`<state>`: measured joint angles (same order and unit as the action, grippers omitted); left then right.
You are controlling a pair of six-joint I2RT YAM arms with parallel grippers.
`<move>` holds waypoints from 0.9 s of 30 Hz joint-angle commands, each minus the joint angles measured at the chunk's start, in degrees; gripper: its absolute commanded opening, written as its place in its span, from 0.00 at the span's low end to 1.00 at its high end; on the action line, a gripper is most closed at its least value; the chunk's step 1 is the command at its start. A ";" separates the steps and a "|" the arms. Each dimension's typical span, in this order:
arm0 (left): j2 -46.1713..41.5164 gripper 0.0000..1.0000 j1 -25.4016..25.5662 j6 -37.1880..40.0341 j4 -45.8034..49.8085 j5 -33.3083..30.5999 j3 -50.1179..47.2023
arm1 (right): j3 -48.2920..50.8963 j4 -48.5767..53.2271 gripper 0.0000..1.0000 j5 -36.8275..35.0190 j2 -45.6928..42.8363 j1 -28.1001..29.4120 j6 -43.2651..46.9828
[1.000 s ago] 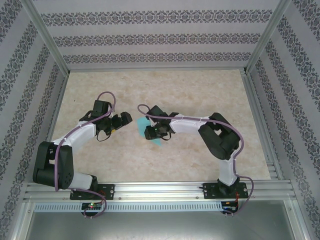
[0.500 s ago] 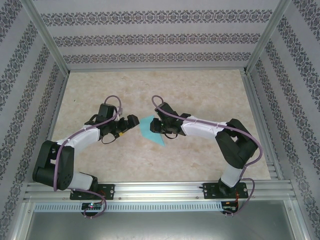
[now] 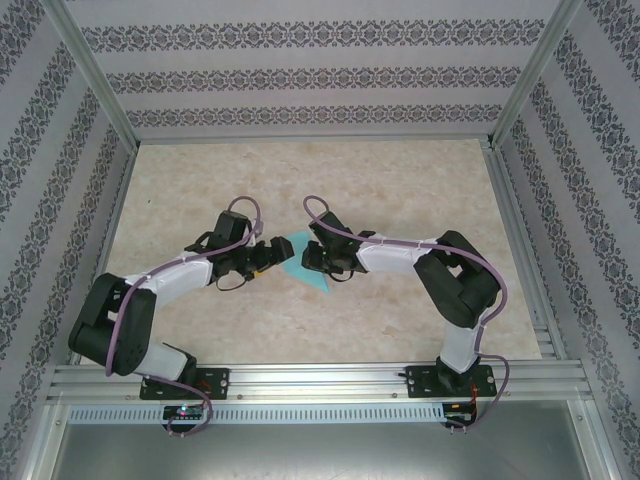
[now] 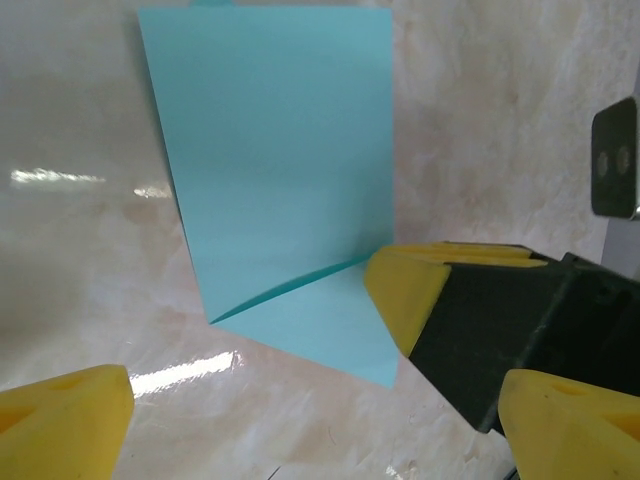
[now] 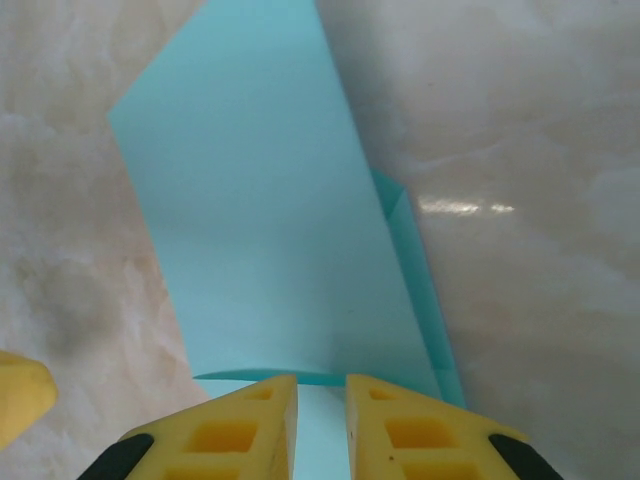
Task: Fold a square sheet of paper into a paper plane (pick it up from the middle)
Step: Fold the wing for the fifth time at the center of the table.
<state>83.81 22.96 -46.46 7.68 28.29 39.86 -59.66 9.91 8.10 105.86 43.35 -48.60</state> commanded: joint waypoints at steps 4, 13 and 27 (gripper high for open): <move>3.58 0.89 3.53 -2.70 -3.46 -0.49 0.65 | 3.25 -4.89 0.21 2.47 1.73 -1.53 -2.46; 5.65 0.79 5.20 -5.35 -4.04 -1.82 1.11 | 9.37 -14.68 0.20 7.84 2.88 -3.80 -7.75; 9.07 0.65 6.07 -9.08 -7.32 -1.96 3.04 | 14.26 -20.53 0.20 10.96 3.02 -6.59 -10.59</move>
<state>92.09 28.32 -54.26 3.60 26.50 40.97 -47.81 -12.93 20.51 106.76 37.39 -58.85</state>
